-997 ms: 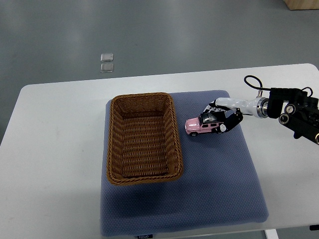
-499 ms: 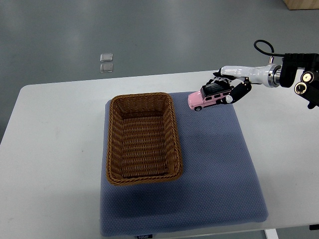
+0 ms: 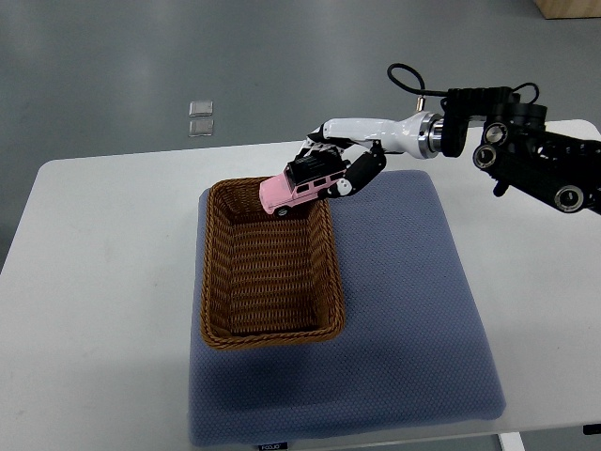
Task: Place pink car in brown basket
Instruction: 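Lower the car into the basket and open the right hand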
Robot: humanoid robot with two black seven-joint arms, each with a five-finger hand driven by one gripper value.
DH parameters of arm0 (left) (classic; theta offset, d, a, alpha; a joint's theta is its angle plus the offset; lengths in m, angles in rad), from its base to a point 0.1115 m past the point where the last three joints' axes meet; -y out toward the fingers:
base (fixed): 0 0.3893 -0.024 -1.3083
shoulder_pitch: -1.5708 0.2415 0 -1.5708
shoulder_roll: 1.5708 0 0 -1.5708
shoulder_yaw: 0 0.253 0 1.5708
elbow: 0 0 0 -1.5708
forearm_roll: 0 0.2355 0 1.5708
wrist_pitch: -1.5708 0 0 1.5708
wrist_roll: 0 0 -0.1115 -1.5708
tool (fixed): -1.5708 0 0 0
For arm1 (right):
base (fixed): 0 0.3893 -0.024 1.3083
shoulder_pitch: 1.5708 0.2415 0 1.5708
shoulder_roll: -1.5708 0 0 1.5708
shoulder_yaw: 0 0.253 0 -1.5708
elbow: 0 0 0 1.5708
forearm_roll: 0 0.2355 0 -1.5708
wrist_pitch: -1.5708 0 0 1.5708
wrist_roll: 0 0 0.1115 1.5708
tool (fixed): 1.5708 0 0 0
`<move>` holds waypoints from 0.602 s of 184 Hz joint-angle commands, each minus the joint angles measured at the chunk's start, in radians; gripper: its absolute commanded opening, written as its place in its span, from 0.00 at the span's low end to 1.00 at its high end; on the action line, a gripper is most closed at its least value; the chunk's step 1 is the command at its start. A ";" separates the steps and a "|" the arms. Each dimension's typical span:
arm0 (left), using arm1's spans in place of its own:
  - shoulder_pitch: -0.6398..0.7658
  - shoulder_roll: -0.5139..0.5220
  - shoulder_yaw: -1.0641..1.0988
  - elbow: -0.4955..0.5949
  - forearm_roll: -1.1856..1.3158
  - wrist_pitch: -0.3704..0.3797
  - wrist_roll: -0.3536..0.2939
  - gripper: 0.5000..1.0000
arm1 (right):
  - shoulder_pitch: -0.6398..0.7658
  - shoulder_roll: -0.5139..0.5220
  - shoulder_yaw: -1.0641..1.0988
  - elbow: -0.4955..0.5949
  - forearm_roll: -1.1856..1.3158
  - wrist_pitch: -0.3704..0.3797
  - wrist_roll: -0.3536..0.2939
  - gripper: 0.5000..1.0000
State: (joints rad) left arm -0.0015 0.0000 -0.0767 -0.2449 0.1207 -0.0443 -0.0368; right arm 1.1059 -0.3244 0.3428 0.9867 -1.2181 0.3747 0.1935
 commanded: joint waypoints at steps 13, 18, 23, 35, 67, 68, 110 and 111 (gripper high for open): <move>0.000 0.000 -0.002 -0.001 -0.001 0.000 0.000 1.00 | -0.014 0.116 -0.042 -0.063 -0.003 -0.051 0.000 0.00; 0.000 0.000 -0.002 -0.001 0.000 0.000 0.000 1.00 | -0.014 0.131 -0.053 -0.075 -0.005 -0.054 0.000 0.00; 0.000 0.000 -0.002 -0.001 0.000 0.000 0.000 1.00 | -0.017 0.142 -0.061 -0.083 -0.006 -0.057 0.000 0.00; 0.000 0.000 -0.003 -0.001 0.000 0.000 0.000 1.00 | -0.029 0.166 -0.071 -0.106 -0.014 -0.076 0.000 0.00; 0.000 0.000 -0.002 -0.001 -0.001 0.000 0.000 1.00 | -0.060 0.205 -0.074 -0.149 -0.018 -0.103 0.000 0.26; 0.000 0.000 -0.002 -0.001 -0.001 0.000 0.000 1.00 | -0.060 0.205 -0.074 -0.149 -0.018 -0.103 0.000 0.26; 0.000 0.000 -0.003 0.001 -0.001 0.000 0.000 1.00 | -0.084 0.214 -0.073 -0.161 -0.018 -0.111 0.000 0.70; 0.000 0.000 -0.003 0.001 -0.001 0.000 0.000 1.00 | -0.084 0.214 -0.073 -0.161 -0.018 -0.111 0.000 0.70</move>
State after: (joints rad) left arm -0.0015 0.0000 -0.0784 -0.2449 0.1197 -0.0446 -0.0368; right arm 1.0293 -0.1128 0.2684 0.8267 -1.2363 0.2632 0.1935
